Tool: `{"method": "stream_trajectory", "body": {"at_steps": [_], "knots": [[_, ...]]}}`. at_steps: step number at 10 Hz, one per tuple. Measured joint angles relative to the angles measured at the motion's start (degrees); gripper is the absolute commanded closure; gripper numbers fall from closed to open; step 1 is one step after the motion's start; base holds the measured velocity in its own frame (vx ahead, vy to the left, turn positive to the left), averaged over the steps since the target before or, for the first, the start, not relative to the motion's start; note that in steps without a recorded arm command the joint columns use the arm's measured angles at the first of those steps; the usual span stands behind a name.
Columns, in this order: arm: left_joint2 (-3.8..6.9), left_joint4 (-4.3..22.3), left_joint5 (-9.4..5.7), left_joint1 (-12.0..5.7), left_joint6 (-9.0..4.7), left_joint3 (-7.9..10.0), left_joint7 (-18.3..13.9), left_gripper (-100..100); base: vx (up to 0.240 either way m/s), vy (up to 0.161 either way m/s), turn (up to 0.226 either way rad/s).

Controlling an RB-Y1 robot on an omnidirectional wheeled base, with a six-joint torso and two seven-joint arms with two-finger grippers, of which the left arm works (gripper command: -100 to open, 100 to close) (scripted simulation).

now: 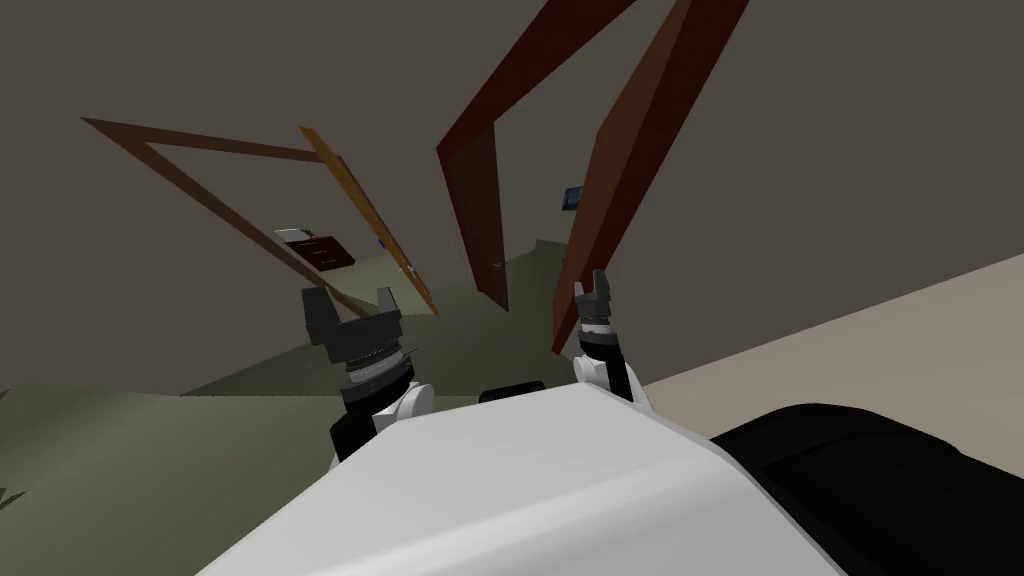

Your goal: Push the door open

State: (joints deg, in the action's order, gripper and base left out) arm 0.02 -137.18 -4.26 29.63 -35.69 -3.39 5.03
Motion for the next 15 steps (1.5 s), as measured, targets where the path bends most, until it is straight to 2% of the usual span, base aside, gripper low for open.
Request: {"method": "stream_trajectory", "body": {"at_steps": [9, 15], "knots": [[2.15, 5.6, 4.06, -0.93, -1.96, 2.6, 9.7, -100, 0.091, 0.031, -0.066], [3.07, 9.3, 6.83, -1.89, -3.06, 4.25, 16.2, -100, 0.079, 0.024, -0.068]]}}
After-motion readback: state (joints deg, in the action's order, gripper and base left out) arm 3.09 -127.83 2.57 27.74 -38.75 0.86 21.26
